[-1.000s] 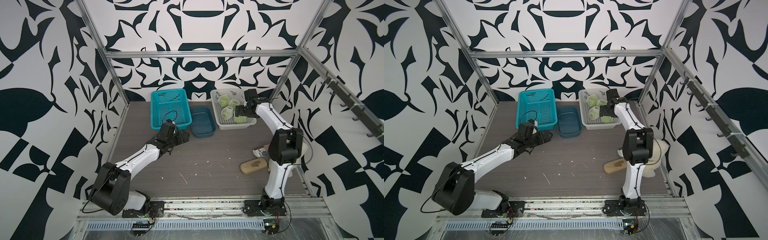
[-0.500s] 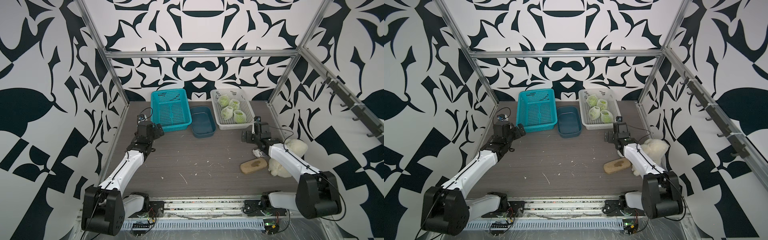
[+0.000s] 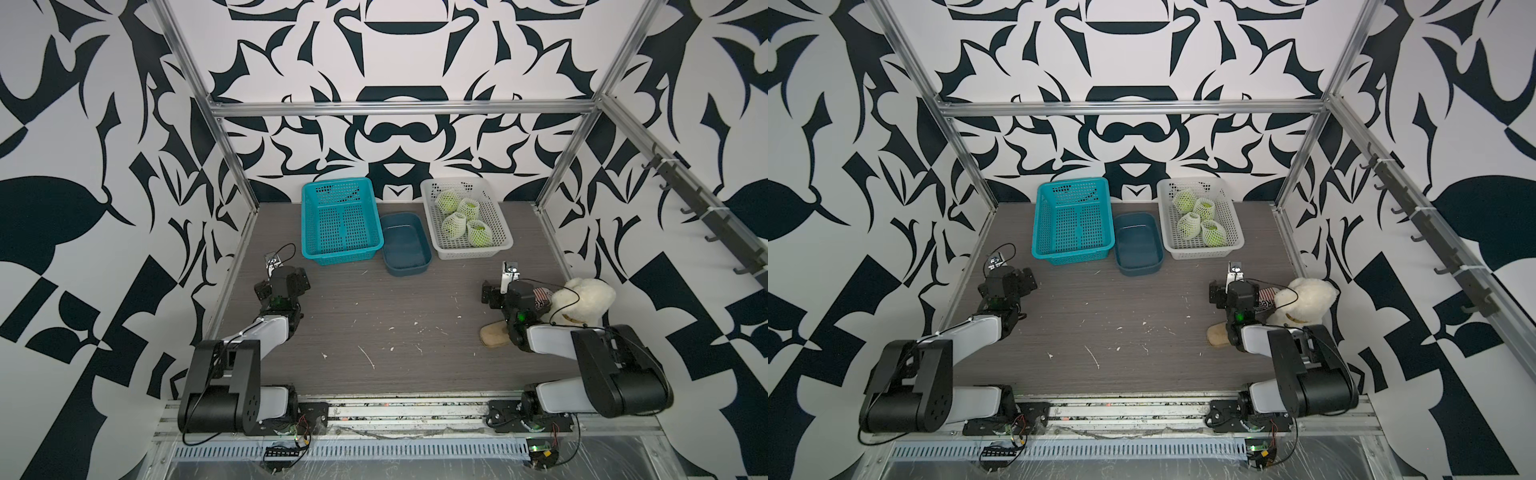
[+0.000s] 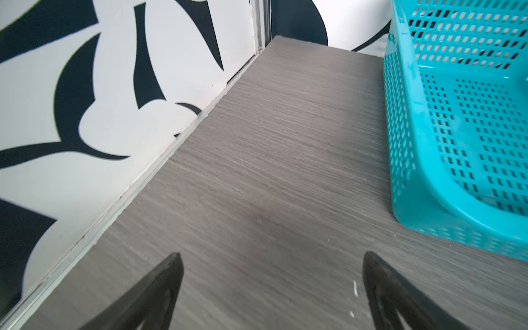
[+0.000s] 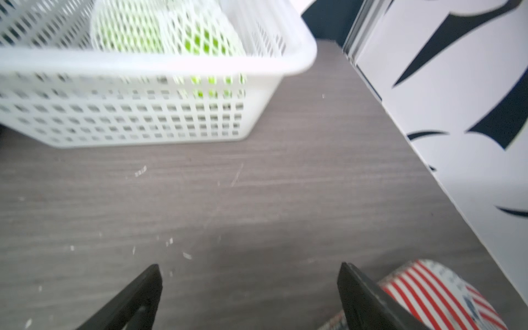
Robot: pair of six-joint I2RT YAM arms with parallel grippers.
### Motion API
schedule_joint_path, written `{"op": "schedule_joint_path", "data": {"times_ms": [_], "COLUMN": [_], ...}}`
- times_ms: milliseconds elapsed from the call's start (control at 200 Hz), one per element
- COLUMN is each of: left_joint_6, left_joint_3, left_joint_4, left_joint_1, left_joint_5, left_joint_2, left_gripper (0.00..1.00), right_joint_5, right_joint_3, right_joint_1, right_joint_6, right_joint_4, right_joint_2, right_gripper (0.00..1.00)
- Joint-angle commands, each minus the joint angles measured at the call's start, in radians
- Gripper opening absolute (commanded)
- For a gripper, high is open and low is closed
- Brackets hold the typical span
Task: Sleeve custard apples in foam nets
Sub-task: Reset both arms
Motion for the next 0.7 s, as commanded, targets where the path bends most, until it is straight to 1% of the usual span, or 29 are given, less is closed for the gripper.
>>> {"op": "schedule_joint_path", "data": {"times_ms": [0, 50, 105, 170, 205, 250, 275, 315, 695], "left_joint_6": [0.066, 0.07, 0.06, 0.057, 0.062, 0.058, 0.056, 0.054, 0.051], "left_joint_3": [-0.022, -0.027, -0.037, -0.066, -0.082, -0.092, -0.089, -0.087, -0.088], "left_joint_4": [0.207, 0.245, 0.267, 0.396, 0.448, 0.447, 0.439, 0.436, 0.439], "left_joint_1": [0.015, 0.025, 0.044, 0.066, 0.072, 0.072, 0.073, 0.072, 0.073], "left_joint_5": [0.038, 0.065, 0.115, 0.157, 0.176, 0.191, 0.191, 0.19, 0.184], "left_joint_2": [0.053, 0.068, 0.096, 0.171, 0.186, 0.182, 0.184, 0.184, 0.185], "left_gripper": [1.0, 1.0, 1.0, 1.0, 1.0, 1.0, 1.0, 1.0, 1.0], "right_joint_5": [-0.054, -0.07, -0.063, -0.051, -0.044, -0.045, -0.004, 0.005, -0.011], "right_joint_3": [-0.007, 0.008, 0.033, 0.053, 0.062, 0.067, 0.064, 0.06, 0.072], "right_joint_1": [0.003, 0.004, 0.004, 0.003, 0.003, 0.003, 0.002, 0.002, 0.0], "right_joint_6": [-0.045, -0.052, -0.044, -0.04, -0.031, -0.026, -0.027, -0.023, -0.02], "right_joint_4": [0.26, 0.278, 0.185, 0.159, 0.142, 0.13, 0.137, 0.141, 0.127], "right_joint_2": [0.106, 0.139, 0.113, 0.122, 0.122, 0.119, 0.121, 0.119, 0.127], "right_gripper": [1.0, 1.0, 1.0, 1.0, 1.0, 1.0, 1.0, 1.0, 1.0]}}
